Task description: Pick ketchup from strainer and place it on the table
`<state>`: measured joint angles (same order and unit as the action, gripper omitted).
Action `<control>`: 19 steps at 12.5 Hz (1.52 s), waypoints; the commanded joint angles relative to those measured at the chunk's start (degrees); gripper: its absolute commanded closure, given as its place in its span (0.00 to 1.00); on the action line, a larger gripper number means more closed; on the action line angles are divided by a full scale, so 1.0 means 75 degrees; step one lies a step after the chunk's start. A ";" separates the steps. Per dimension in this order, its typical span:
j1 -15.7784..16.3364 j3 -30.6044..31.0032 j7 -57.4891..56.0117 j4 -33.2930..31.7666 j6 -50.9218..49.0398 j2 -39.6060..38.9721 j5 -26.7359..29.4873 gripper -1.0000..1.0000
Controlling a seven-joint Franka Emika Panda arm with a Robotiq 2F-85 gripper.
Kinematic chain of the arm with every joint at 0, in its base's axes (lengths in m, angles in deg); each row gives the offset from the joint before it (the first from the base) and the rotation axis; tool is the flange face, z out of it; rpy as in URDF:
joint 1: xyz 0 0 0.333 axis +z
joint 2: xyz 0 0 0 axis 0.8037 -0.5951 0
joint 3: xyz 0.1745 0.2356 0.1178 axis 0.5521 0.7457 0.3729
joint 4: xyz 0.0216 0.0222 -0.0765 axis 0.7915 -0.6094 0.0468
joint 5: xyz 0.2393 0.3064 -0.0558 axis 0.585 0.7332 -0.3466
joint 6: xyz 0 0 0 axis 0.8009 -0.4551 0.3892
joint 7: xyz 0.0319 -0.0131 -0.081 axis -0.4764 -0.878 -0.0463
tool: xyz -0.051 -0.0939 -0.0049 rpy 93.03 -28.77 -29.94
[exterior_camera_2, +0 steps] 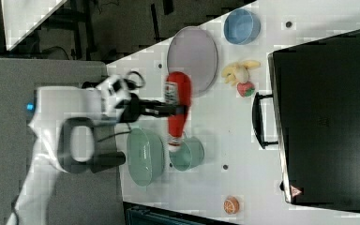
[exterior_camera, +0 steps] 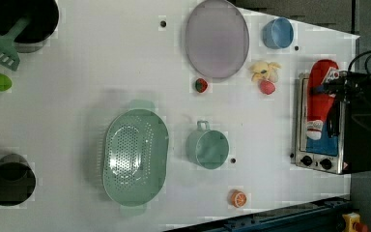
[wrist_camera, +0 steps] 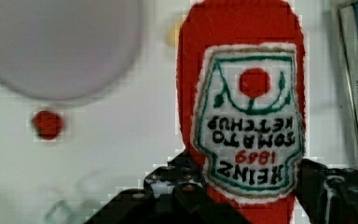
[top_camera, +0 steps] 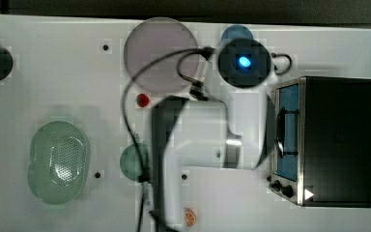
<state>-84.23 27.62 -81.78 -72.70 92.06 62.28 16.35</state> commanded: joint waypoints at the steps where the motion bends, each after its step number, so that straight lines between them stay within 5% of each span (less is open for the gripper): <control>1: 0.0192 -0.0049 -0.0348 -0.1029 0.1095 0.0015 0.0069 0.44; 5: 0.0208 -0.0050 -0.0252 -0.2116 0.2815 -0.0429 0.0073 0.44; 12: 0.0205 -0.0120 -0.0197 -0.2257 0.3721 -0.1943 0.0059 0.44; 13: 0.0205 -0.0171 -0.0190 -0.2263 0.3720 -0.2048 0.0053 0.40; 17: 0.0204 -0.0201 -0.0182 -0.2219 0.3672 -0.2008 0.0052 0.01; 19: 0.0209 -0.0139 -0.0179 -0.2005 0.3576 -0.1615 0.0063 0.00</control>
<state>-82.35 25.97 -81.98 -89.94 118.98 46.75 16.74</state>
